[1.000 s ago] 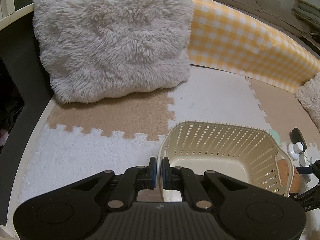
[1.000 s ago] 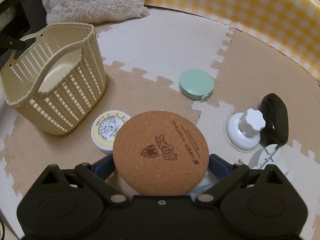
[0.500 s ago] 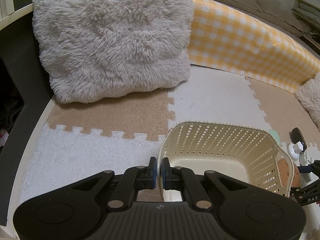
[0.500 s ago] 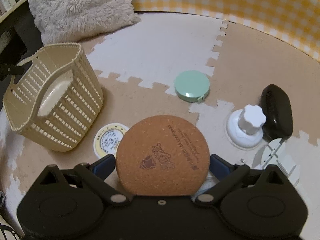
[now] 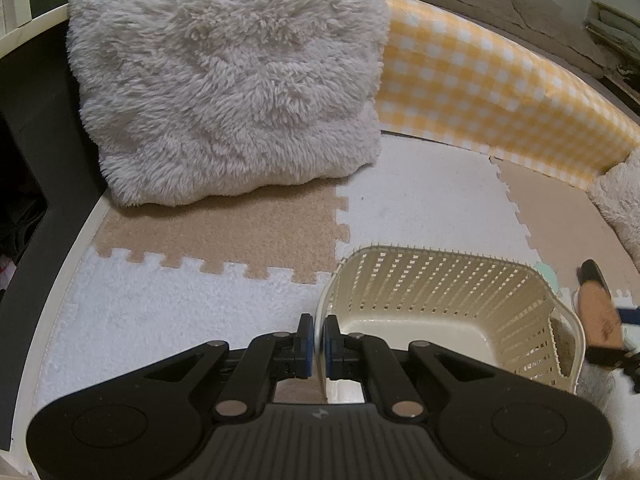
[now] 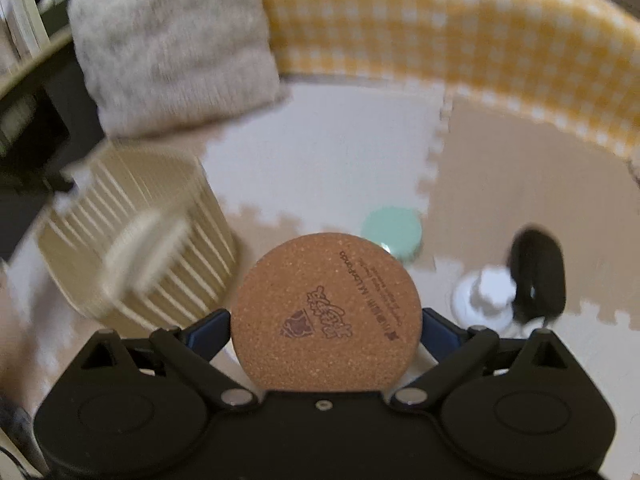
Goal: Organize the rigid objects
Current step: 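Carry the cork coaster with the right gripper and drop it into the basket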
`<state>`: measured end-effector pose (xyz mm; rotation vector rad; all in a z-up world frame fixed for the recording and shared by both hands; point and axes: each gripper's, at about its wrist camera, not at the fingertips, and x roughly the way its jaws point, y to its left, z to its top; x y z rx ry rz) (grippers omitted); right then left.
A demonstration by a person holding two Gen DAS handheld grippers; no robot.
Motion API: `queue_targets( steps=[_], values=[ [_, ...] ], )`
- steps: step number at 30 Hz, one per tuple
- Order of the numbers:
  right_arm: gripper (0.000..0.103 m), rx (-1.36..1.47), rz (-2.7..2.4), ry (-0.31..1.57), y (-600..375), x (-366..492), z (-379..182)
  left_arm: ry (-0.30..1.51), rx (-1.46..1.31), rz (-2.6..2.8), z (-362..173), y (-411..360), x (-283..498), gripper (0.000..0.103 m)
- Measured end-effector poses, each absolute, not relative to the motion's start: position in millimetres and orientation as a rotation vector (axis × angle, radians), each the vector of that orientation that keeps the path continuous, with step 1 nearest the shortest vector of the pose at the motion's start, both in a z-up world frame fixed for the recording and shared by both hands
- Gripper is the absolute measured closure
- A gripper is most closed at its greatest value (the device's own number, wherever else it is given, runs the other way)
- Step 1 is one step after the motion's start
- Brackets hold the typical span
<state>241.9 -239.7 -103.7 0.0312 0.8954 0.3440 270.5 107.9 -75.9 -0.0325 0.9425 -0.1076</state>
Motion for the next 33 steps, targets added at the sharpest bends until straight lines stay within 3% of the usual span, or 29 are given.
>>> queue_targets(
  steps=[9,33],
  values=[
    [0.003,0.073,0.420,0.800,-176,243,-55,0.943,-0.050,-0.106,-76,111,271,0.097],
    [0.003,-0.106,0.418,0.962,-72,269,-97,0.947,-0.069,-0.106,-77,111,271,0.097]
  ],
)
